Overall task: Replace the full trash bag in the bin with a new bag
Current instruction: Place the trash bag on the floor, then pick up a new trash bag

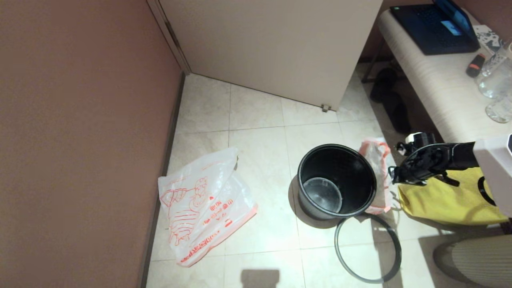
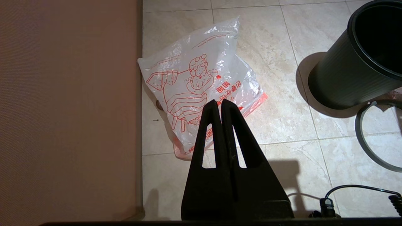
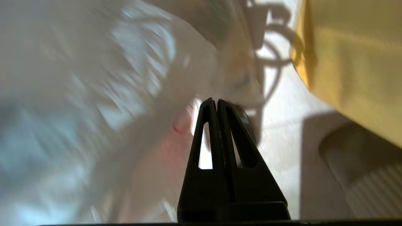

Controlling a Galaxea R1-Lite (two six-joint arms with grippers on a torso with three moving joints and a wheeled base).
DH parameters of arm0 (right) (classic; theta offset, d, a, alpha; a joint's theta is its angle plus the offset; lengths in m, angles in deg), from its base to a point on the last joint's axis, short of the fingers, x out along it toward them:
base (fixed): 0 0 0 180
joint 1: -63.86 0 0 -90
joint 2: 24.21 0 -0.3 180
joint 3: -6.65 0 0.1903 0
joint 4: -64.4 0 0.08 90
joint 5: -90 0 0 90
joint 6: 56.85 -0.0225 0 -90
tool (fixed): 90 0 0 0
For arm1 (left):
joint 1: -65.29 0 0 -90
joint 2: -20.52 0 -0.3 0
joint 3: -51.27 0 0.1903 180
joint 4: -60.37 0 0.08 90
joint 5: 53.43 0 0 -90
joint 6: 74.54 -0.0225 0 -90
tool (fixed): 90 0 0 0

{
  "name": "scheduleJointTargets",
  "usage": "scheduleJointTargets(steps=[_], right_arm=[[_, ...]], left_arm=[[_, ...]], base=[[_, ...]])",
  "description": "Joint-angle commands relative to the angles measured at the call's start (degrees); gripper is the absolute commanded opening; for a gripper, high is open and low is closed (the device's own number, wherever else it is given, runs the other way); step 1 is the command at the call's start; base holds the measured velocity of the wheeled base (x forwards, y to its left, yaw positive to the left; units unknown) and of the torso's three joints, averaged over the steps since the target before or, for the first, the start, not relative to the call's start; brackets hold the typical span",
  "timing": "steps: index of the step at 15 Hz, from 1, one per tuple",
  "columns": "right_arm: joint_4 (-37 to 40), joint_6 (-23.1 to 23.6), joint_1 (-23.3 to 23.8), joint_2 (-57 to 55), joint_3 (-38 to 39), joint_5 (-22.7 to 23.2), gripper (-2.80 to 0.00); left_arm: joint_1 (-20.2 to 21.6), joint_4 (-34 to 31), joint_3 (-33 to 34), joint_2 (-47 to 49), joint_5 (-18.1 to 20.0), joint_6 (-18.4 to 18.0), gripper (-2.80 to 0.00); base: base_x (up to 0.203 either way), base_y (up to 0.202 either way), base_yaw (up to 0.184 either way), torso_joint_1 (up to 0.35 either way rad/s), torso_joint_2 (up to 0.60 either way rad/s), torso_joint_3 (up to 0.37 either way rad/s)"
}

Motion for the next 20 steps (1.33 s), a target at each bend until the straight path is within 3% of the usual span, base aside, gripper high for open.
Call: scheduleJointTargets(steps=[1,4,6,9,13,15,17,20], right_arm=[[4.92,0.05,2.24,7.41,7.32,0.82,-2.80],[7.74,0.49,3.11,11.87,17.31,1.35,-2.80],[8.56,0.63,1.03,13.39,22.36,-0.07,-2.80],[7.80,-1.34,-3.23,10.97,22.78,-1.24,-2.80],[-3.01,-4.11,-7.31,3.76,18.44,-0.98,-2.80],[-12.10,-8.14,-7.32,-0.08,11.71,-0.68,-2.80],[-15.56,-13.46,-6.75,-1.17,4.85,4.04,-2.80],[-13.94,-20.15,-6.96,-0.94,-3.57,10.76,-2.80]], left_arm=[[-0.04,0.00,0.00,0.06,0.05,0.04,-2.80],[-0.04,0.00,0.00,0.06,0.05,0.04,-2.80],[0.04,0.00,0.00,0.06,-0.03,0.04,-2.80],[0.04,0.00,0.00,0.06,-0.03,0.04,-2.80],[0.04,0.00,0.00,-0.02,-0.03,0.04,-2.80],[0.00,0.00,0.00,0.06,0.00,0.04,-2.80],[0.04,0.00,0.00,0.06,-0.03,0.04,-2.80],[0.04,0.00,0.00,0.06,-0.03,0.04,-2.80]], base=[[0.000,0.000,0.000,0.000,0.00,0.000],[0.000,0.000,0.000,0.000,0.00,0.000],[0.000,0.000,0.000,0.000,0.00,0.000],[0.000,0.000,0.000,0.000,0.00,0.000],[0.000,0.000,0.000,0.000,0.00,0.000],[0.000,0.000,0.000,0.000,0.00,0.000],[0.000,0.000,0.000,0.000,0.00,0.000],[0.000,0.000,0.000,0.000,0.00,0.000]])
